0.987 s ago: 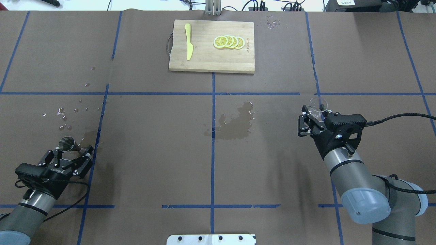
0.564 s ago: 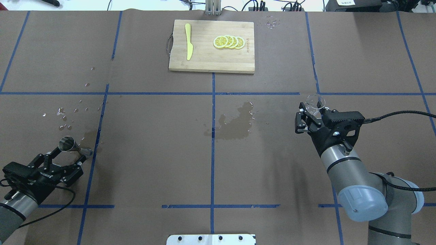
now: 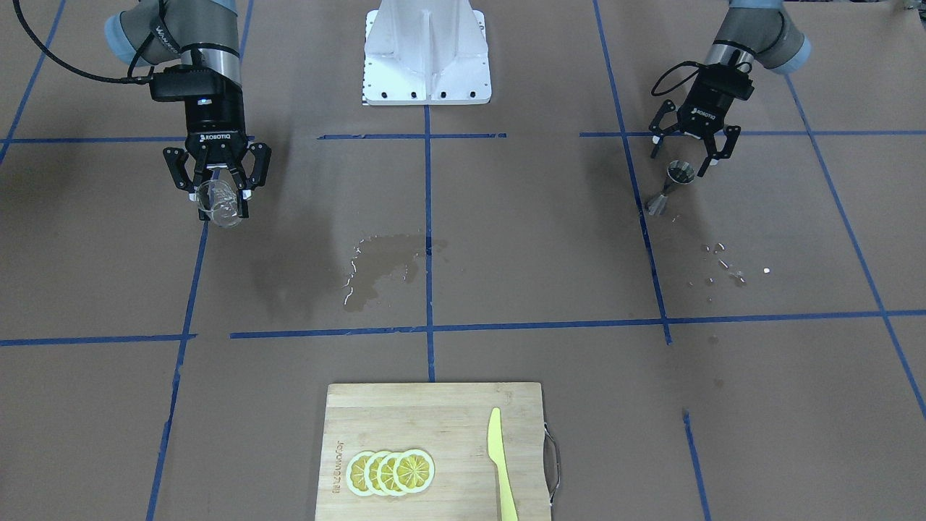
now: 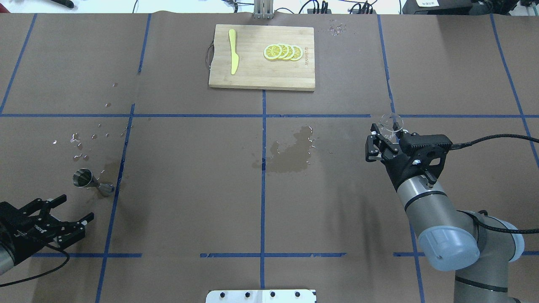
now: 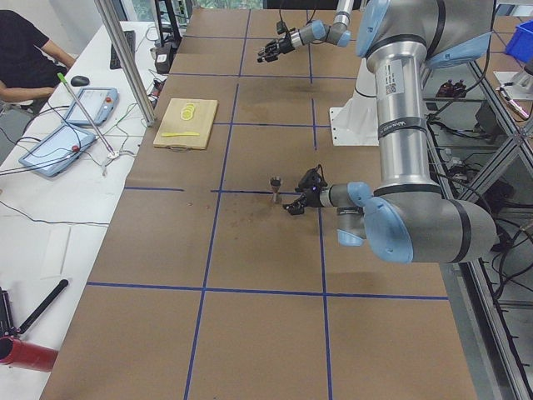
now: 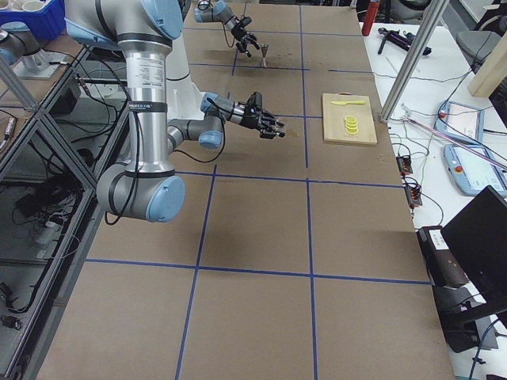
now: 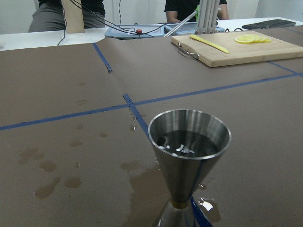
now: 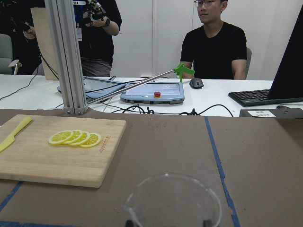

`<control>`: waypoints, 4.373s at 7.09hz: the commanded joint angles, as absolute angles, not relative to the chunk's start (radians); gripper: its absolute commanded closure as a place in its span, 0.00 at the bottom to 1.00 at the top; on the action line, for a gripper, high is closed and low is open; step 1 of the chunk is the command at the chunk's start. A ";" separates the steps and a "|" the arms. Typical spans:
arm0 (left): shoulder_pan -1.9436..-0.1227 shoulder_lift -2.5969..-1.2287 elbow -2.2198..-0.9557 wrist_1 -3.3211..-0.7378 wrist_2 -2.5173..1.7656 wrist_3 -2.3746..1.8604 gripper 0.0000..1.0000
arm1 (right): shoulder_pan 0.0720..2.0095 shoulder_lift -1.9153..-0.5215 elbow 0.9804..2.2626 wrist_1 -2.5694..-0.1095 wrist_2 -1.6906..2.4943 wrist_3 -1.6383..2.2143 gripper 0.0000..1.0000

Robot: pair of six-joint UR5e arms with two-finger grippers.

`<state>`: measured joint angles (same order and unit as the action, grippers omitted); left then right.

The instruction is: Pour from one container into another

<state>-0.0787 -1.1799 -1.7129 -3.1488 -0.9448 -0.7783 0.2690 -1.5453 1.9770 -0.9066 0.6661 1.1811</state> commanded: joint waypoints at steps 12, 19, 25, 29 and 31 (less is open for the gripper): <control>-1.232 -1.494 -1.640 -2.292 -2.454 -0.324 0.00 | 0.162 -1.700 1.704 -0.604 0.541 1.281 0.91; -1.230 -1.457 -1.710 -2.244 -2.367 -0.334 0.00 | 0.114 -1.697 1.645 -0.604 0.517 1.341 0.82; -1.232 -1.450 -1.721 -2.246 -2.367 -0.336 0.00 | 0.104 -1.698 1.643 -0.604 0.517 1.341 0.37; -1.232 -1.443 -1.721 -2.246 -2.367 -0.336 0.00 | 0.103 -1.698 1.643 -0.604 0.518 1.341 0.22; -1.232 -1.445 -1.723 -2.246 -2.365 -0.336 0.00 | 0.103 -1.697 1.641 -0.604 0.518 1.341 0.22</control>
<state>-1.2318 -1.4447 -1.7218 -2.2464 -2.3660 -0.3359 0.1021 -1.6973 1.6425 -0.6044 0.5183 1.3407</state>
